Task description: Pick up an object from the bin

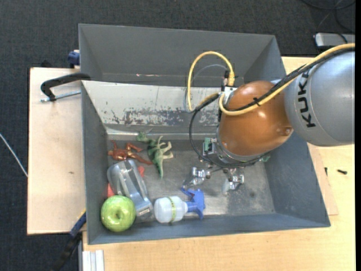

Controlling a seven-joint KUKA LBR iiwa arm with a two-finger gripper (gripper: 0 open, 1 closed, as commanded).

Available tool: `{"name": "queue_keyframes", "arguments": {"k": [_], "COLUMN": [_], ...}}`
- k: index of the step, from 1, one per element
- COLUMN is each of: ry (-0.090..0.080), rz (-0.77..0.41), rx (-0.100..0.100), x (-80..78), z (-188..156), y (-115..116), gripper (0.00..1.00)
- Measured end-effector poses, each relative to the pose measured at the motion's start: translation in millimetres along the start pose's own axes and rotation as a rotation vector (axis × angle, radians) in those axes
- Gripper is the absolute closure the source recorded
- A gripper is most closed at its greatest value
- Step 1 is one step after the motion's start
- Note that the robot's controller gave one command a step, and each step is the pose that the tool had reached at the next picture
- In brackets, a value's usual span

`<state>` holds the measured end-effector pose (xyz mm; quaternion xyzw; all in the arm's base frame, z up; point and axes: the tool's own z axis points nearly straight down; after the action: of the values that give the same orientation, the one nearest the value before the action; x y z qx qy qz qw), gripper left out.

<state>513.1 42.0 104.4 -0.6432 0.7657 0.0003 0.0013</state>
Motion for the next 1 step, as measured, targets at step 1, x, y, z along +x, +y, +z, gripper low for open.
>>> {"name": "queue_keyframes", "arguments": {"k": [1], "ry": [0.000], "rz": [-0.303], "rx": [0.003], "x": [-1.0], "z": [30.2], "y": [10.5], "gripper": [1.00]}}
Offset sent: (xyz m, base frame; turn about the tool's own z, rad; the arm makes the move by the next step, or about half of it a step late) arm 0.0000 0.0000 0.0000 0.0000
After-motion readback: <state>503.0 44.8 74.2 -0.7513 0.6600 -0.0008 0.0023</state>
